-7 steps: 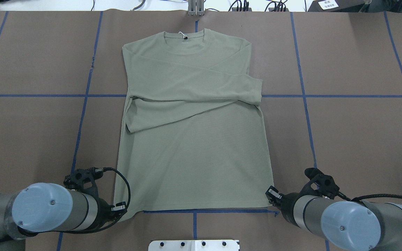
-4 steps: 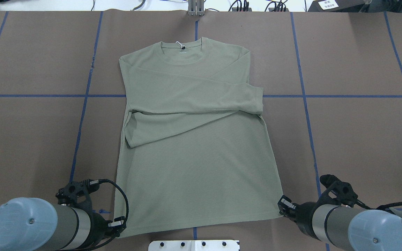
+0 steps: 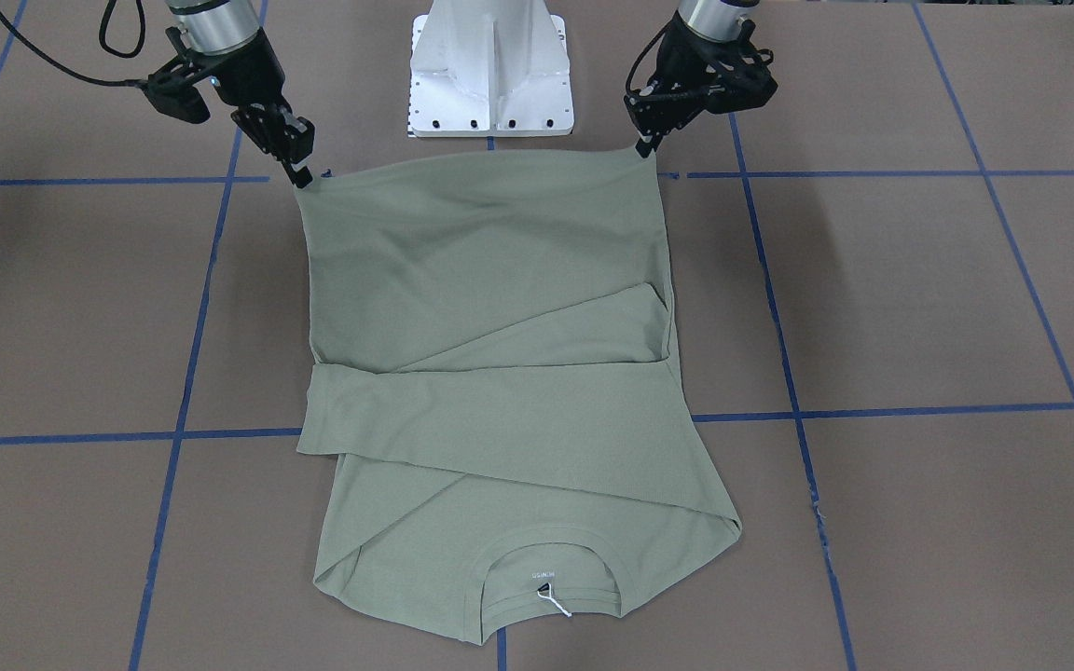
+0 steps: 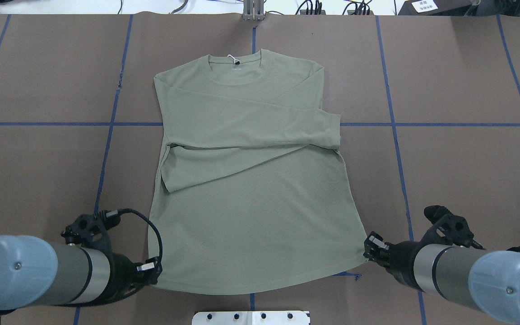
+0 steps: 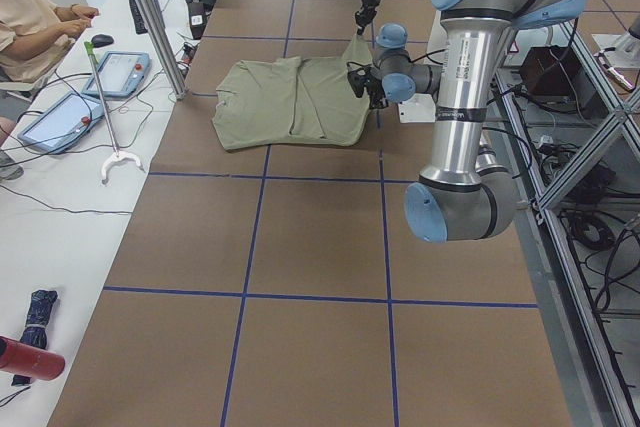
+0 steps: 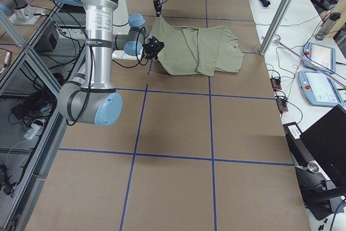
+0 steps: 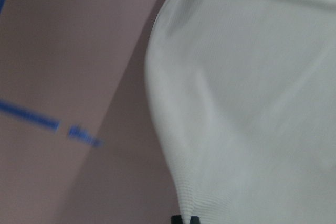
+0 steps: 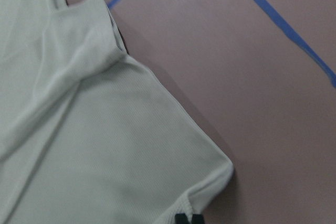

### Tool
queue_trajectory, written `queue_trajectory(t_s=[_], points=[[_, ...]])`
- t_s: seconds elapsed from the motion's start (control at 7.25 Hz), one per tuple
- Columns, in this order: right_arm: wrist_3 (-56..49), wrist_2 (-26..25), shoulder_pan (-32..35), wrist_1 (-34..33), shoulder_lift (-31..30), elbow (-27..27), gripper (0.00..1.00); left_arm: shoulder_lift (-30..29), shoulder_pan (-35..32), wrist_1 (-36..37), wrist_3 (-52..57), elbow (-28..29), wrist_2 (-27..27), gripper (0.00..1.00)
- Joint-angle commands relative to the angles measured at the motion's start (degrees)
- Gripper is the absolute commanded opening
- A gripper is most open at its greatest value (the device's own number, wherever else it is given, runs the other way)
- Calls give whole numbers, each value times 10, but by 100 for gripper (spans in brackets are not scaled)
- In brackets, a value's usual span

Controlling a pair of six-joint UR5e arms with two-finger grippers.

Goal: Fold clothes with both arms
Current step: 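Lift the hem with both grippers and fold it up toward the collar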

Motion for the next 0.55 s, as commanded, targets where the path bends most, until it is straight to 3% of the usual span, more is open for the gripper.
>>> queue_trajectory(t_s=[0.0, 0.14, 0.41], points=[[-115, 118, 163, -1, 156, -177, 0, -82, -112, -7, 91, 120, 0, 0], [-132, 124, 194, 2, 213, -251, 0, -108, -134, -29, 101, 174, 3, 0], [-186, 126, 231, 8, 323, -422, 0, -127, -173, -168, 102, 303, 25, 0]])
